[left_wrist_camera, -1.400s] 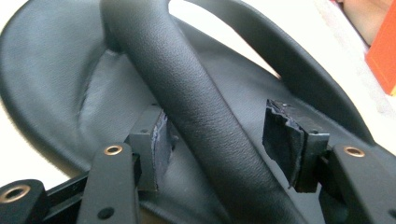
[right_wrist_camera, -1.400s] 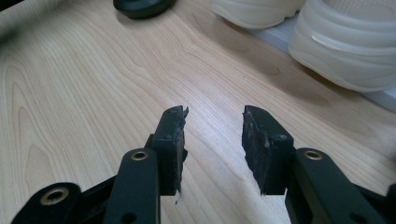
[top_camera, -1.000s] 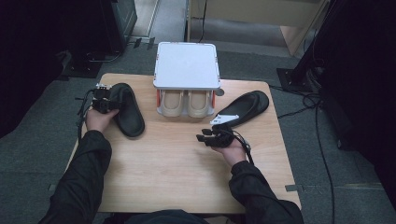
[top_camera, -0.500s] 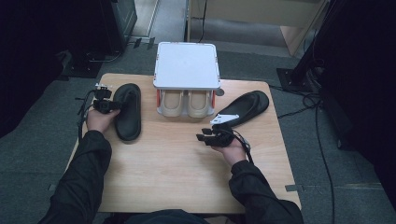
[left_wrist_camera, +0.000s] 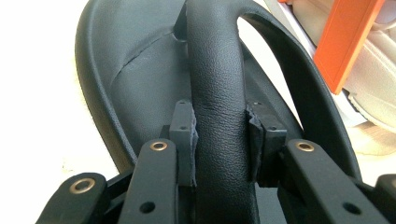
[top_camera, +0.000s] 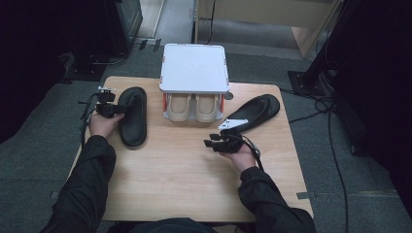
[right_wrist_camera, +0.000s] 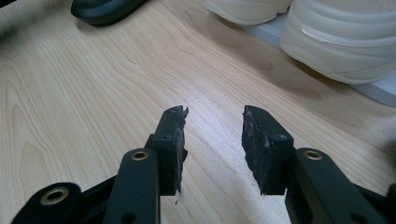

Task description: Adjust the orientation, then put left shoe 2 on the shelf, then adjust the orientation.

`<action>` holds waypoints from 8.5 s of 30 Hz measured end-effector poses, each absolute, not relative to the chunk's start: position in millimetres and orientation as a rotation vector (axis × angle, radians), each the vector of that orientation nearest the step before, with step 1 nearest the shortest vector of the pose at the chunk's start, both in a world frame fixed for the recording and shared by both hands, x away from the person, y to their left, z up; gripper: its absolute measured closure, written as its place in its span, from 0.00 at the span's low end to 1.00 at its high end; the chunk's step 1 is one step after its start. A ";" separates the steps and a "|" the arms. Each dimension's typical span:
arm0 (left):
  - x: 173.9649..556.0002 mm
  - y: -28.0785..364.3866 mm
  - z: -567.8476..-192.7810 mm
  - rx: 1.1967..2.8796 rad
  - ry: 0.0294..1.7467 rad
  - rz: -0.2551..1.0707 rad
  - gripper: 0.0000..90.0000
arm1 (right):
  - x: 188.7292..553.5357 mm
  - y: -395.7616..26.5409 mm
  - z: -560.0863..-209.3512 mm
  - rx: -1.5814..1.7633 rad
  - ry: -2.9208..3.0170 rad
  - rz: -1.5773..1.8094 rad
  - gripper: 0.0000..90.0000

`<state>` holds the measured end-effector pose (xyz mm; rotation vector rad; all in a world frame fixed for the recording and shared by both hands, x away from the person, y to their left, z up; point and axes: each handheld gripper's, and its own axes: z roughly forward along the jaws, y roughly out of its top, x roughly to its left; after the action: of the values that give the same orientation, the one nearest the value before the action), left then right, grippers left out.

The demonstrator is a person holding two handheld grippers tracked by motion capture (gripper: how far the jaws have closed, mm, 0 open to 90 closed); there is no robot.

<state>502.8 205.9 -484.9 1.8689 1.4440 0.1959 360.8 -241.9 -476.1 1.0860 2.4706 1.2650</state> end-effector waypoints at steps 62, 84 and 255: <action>535.8 183.4 -326.6 1.846 1.390 0.232 0.75 | 364.2 -235.7 -471.8 1.046 2.483 1.328 0.66; 566.2 138.1 -274.0 1.832 1.341 0.227 0.75 | 362.8 -233.6 -470.8 1.030 2.484 1.339 0.66; 448.3 139.3 -439.7 1.969 1.147 0.225 0.55 | 387.2 -345.2 -490.1 1.346 2.287 1.007 0.79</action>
<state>448.3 139.3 -439.7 1.9691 1.1475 0.2251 387.2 -345.2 -490.1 1.3462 2.2873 1.0066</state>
